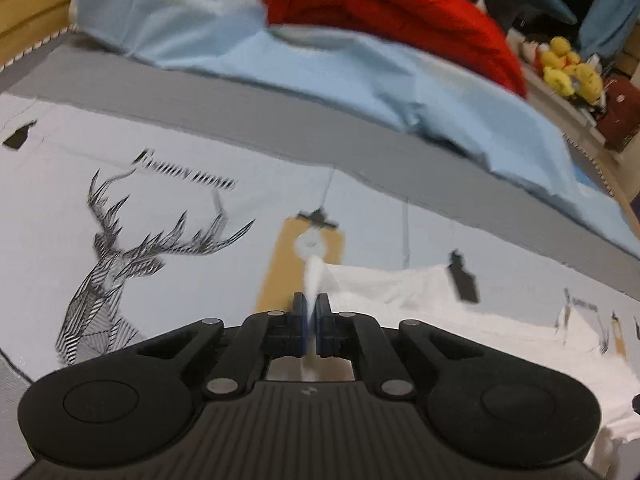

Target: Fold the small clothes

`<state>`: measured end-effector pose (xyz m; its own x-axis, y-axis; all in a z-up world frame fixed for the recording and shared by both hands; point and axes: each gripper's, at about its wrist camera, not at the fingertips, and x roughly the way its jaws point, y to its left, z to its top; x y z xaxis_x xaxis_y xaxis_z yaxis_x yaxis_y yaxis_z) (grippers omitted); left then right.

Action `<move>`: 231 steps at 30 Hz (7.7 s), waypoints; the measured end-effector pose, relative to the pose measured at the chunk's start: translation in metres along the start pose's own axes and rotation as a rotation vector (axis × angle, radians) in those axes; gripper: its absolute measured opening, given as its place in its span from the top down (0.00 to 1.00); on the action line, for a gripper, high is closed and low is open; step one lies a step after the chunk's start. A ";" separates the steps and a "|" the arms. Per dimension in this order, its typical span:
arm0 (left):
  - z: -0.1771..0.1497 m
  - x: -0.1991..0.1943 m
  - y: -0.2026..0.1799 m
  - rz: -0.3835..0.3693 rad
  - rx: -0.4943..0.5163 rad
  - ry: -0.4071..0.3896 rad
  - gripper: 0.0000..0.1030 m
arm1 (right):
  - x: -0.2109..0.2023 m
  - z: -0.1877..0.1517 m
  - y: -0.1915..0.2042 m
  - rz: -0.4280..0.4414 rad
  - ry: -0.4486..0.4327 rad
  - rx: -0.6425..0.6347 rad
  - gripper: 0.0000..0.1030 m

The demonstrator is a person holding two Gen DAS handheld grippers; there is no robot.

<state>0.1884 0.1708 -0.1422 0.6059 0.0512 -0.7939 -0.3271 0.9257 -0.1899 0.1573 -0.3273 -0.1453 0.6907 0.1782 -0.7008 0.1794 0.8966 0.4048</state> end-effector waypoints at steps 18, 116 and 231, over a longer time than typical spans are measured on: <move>-0.061 -0.011 -0.013 -0.002 0.431 0.329 0.79 | 0.017 0.006 -0.019 -0.134 0.078 -0.009 0.94; -0.082 0.013 -0.083 -0.078 0.104 0.218 0.82 | -0.011 -0.010 -0.028 0.000 0.172 -0.334 0.46; -0.248 -0.264 0.036 -0.222 0.495 0.308 0.97 | -0.242 -0.161 -0.076 0.015 0.318 -0.301 0.96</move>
<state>-0.1630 0.0973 -0.0825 0.3600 -0.2050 -0.9101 0.2023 0.9695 -0.1383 -0.1359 -0.3728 -0.1009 0.4328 0.2659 -0.8614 -0.0740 0.9628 0.2600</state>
